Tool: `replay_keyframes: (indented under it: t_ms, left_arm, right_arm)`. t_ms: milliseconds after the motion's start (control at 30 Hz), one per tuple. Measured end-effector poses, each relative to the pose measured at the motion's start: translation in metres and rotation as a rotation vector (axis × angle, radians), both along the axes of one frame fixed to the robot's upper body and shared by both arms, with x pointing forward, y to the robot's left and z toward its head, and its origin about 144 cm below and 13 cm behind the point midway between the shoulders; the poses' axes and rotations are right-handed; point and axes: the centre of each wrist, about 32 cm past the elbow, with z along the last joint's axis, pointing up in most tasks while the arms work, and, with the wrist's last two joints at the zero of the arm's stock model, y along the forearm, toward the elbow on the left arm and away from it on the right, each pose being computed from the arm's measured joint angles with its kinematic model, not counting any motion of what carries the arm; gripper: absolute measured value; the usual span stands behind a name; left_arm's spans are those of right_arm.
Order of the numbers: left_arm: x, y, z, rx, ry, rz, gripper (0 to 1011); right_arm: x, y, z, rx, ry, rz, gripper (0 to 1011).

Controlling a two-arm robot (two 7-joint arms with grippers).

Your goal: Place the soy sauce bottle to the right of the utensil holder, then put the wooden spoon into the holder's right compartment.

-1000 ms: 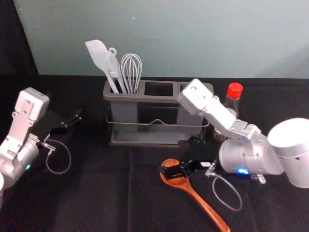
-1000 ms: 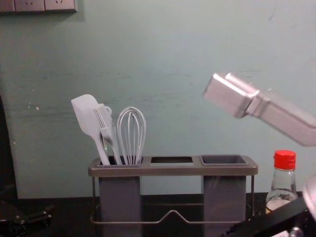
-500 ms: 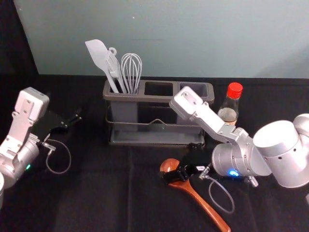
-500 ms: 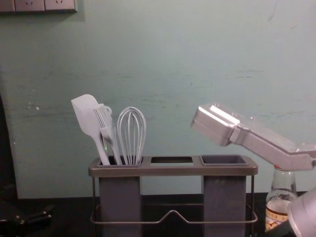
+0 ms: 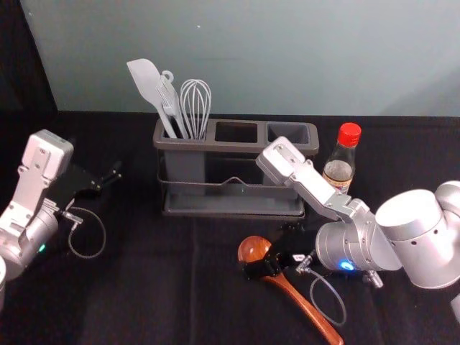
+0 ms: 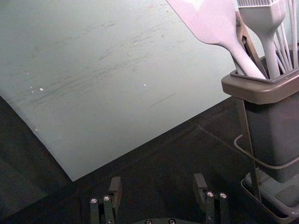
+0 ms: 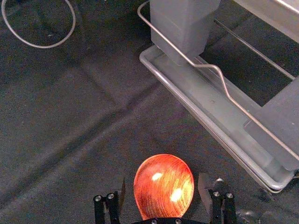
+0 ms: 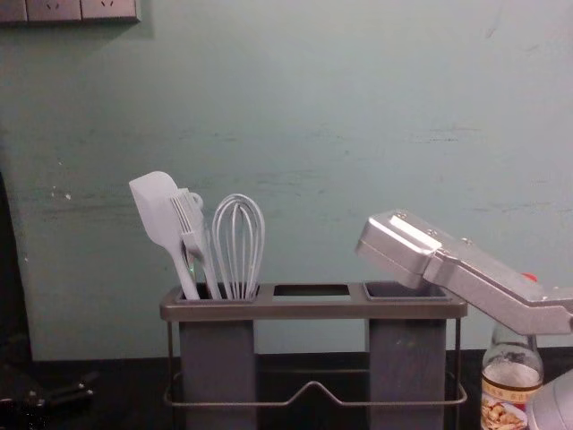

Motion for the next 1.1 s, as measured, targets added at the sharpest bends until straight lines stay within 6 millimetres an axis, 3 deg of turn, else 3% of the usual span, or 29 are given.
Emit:
replay_keyframes:
  t_ms: [1100]
  left_arm:
    - [0.000,0.000,0.000,0.000,0.000,0.000,1005]
  right_arm:
    - [0.005,0.004,-0.012,-0.013,0.020,-0.025,1003]
